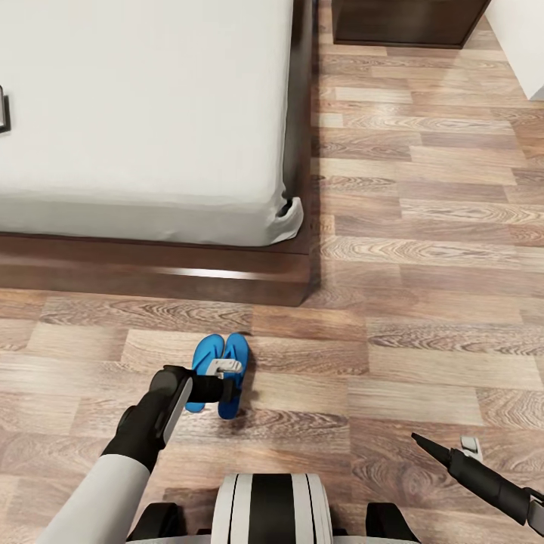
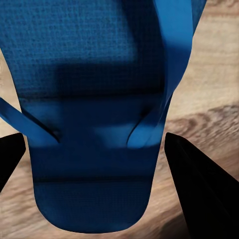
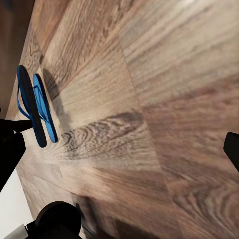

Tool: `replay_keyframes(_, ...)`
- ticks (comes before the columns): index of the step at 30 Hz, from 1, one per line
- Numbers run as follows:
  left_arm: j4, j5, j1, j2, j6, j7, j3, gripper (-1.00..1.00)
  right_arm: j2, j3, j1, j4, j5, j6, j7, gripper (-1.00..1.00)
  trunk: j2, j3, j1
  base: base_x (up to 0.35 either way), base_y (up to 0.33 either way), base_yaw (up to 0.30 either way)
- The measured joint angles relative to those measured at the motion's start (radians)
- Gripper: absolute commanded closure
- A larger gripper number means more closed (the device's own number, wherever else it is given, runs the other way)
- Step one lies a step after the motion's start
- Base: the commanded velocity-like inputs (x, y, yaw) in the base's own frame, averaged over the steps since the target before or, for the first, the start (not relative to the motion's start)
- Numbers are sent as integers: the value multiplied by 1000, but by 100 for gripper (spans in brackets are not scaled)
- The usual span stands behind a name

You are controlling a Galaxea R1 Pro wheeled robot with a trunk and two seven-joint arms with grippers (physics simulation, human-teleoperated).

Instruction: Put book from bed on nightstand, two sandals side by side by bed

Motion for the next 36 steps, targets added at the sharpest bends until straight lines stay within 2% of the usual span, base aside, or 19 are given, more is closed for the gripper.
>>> replay_keyframes(25, 0, -1, 0, 2, 0, 2, 0, 100, -1, 0, 0, 0, 0, 0, 0, -100, 0, 0, 0, 29, 0, 0)
replay_keyframes(31, -1, 0, 0, -1, 0, 54, 0, 100, -1, 0, 0, 0, 0, 1, 0, -100, 0, 0, 0, 0, 0, 0)
replay_keyframes(36, -2, 3, 0, -3, 0, 65, 0, 100, -2, 0, 0, 0, 0, 1, 0, -100, 0, 0, 0, 0, 0, 0)
